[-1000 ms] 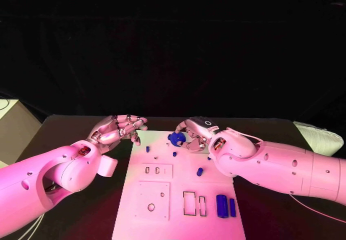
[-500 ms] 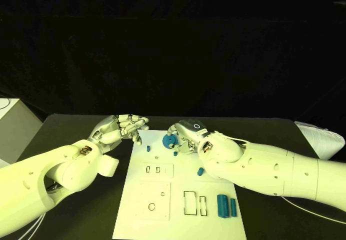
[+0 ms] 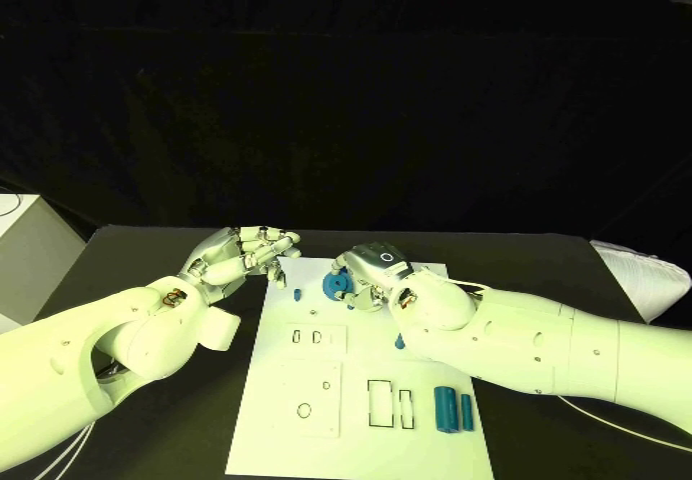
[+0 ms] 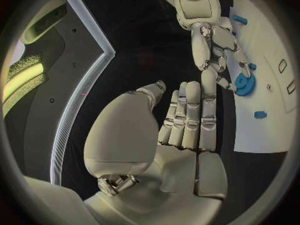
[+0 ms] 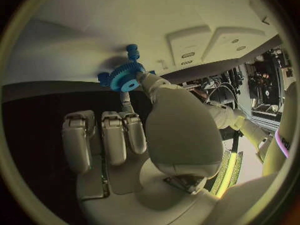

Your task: Assemble the parts on the task board

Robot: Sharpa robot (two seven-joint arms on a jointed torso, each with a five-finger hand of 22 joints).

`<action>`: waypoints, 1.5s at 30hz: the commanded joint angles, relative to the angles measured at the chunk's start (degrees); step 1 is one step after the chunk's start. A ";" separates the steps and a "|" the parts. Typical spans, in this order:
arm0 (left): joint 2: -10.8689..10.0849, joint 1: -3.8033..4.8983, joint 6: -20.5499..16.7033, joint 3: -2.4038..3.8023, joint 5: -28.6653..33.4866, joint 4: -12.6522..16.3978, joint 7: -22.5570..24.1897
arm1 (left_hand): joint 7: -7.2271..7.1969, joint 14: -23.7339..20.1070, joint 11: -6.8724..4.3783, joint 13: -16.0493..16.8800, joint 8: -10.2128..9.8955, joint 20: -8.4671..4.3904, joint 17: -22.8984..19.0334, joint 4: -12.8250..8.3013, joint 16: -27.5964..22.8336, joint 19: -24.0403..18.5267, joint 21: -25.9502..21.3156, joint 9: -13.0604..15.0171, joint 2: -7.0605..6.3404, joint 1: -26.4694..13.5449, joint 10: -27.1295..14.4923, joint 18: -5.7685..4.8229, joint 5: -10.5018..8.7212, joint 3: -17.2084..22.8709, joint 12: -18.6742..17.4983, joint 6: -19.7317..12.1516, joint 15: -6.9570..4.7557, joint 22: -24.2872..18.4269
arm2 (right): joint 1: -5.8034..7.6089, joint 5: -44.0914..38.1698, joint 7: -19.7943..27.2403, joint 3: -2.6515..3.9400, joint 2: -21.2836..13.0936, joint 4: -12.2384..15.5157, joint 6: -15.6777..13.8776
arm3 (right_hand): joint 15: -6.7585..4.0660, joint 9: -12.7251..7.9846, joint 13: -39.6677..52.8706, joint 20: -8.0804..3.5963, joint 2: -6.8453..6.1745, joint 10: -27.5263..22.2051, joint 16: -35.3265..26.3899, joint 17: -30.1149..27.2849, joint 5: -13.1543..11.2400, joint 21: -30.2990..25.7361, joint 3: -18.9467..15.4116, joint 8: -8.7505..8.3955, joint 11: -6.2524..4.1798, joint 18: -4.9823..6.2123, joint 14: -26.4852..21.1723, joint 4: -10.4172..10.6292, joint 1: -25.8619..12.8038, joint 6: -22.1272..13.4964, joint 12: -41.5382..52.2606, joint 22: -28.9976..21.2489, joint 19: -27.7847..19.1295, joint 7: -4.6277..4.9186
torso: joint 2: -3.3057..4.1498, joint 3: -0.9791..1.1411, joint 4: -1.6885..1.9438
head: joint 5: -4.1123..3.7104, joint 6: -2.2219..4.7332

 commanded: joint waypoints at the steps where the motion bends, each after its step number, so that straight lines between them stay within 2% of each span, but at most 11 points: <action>1: 0.14 0.02 1.05 0.05 -0.24 0.09 0.43 | -0.05 -0.37 0.11 0.06 0.19 0.07 -0.06 0.10 0.23 -0.30 0.21 0.08 0.21 0.00 -0.47 0.32 0.20 0.34 0.33 -0.49 -0.03 0.06 | -0.07 -1.69 -0.52 0.01 0.23 -0.21 -0.22 | -0.39 0.54 14.14 -0.51 -0.15 5.12 0.20 14.28 -0.24 0.31 0.34 0.26 -0.46 -1.04 5.99 -0.15 0.15 1.10 -0.08 14.25 5.70 -0.81 | -0.04 -0.01 -0.02 | 0.00 -0.07; 5: 0.15 0.02 1.00 0.05 -0.26 0.11 0.43 | -0.05 -0.37 0.11 0.06 0.19 0.07 -0.06 0.10 0.23 -0.30 0.21 0.08 0.21 0.00 -0.47 0.32 0.20 0.34 0.33 -0.49 -0.03 0.06 | -0.11 -1.75 -0.50 0.01 0.52 -0.52 -0.33 | -0.39 0.54 14.14 -0.51 -0.15 5.12 0.20 14.28 -0.24 0.31 0.34 0.26 -0.46 -1.04 5.99 -0.15 0.15 1.10 -0.08 14.25 5.70 -0.81 | -0.04 0.04 -0.01 | 0.15 0.08; 14: 0.19 0.02 1.04 0.05 -0.27 0.13 0.42 | -0.05 -0.37 0.11 0.06 0.19 0.07 -0.06 0.10 0.23 -0.30 0.21 0.08 0.21 0.00 -0.47 0.32 0.20 0.34 0.33 -0.49 -0.03 0.06 | -0.12 -1.82 -0.67 0.01 1.03 -0.96 -0.46 | -0.39 0.54 14.16 -0.51 -0.18 5.14 0.22 14.36 -0.28 0.38 0.39 0.27 -0.46 -1.06 6.01 -0.17 0.12 1.10 -0.07 14.34 5.74 -0.81 | -0.07 0.01 -0.12 | 0.21 0.06; 24: 0.12 0.02 1.04 0.05 -0.27 0.17 0.37 | -0.05 -0.37 0.11 0.06 0.19 0.07 -0.06 0.10 0.23 -0.30 0.21 0.08 0.21 0.00 -0.47 0.32 0.20 0.34 0.33 -0.49 -0.03 0.06 | -0.12 -1.86 -0.89 0.01 1.24 -1.34 -0.01 | -0.39 0.54 14.12 -0.52 -0.23 5.11 0.21 14.34 -0.34 0.36 0.47 0.27 -0.45 -1.05 6.01 -0.19 0.02 1.09 -0.10 14.31 5.72 -0.79 | -0.07 0.04 -0.04 | 0.34 0.00; 45: 0.25 0.02 1.43 0.05 -0.58 0.03 -0.10 | -0.01 -0.43 0.15 0.22 0.27 0.15 -0.13 0.05 0.30 -0.62 0.59 0.19 0.15 -0.16 -0.70 0.34 0.20 0.44 0.62 -0.62 0.02 0.28 | -0.08 -1.60 -1.58 0.03 1.73 -2.05 0.63 | -0.37 0.48 13.78 -0.52 -0.41 4.74 0.17 14.20 -0.49 0.21 0.59 0.17 -0.39 -1.00 5.97 -0.12 -0.39 0.87 -0.48 14.12 5.64 -0.70 | -0.07 0.07 -0.09 | 0.26 0.04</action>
